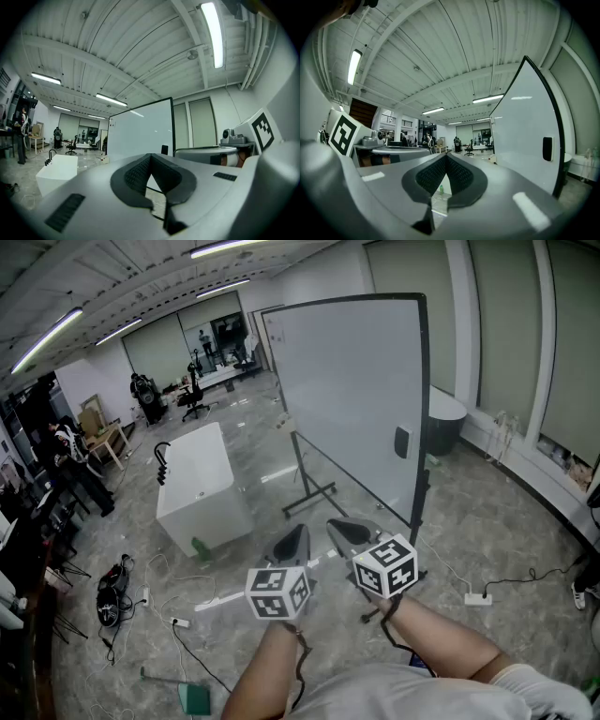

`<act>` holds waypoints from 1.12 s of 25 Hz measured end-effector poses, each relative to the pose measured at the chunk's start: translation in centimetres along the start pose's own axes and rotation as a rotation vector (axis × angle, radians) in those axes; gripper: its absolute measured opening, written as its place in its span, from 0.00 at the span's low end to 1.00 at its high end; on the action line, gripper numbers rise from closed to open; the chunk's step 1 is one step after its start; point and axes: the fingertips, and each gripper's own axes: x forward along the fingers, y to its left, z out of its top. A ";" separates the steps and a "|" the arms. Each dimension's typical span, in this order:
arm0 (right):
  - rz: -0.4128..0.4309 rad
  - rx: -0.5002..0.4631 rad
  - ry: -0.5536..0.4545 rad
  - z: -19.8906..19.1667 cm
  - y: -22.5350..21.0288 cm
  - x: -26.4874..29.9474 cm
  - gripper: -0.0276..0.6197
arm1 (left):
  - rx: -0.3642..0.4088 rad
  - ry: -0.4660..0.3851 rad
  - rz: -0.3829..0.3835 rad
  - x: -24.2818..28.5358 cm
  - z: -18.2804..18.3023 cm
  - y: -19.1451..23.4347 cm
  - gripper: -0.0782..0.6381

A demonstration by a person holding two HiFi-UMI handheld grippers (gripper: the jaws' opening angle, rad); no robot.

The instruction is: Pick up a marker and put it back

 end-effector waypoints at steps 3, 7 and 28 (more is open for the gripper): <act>-0.001 0.000 -0.010 0.3 0.0 0.3 0.04 | -0.004 -0.007 0.007 0.5 0.0 0.4 0.12; -0.007 0.008 -0.011 0.1 0.5 0.8 0.05 | -0.014 -0.009 0.005 0.3 -0.3 1.1 0.12; -0.079 0.033 0.011 -2.8 4.4 14.3 0.05 | -0.030 0.042 -0.048 -0.5 -2.8 16.3 0.12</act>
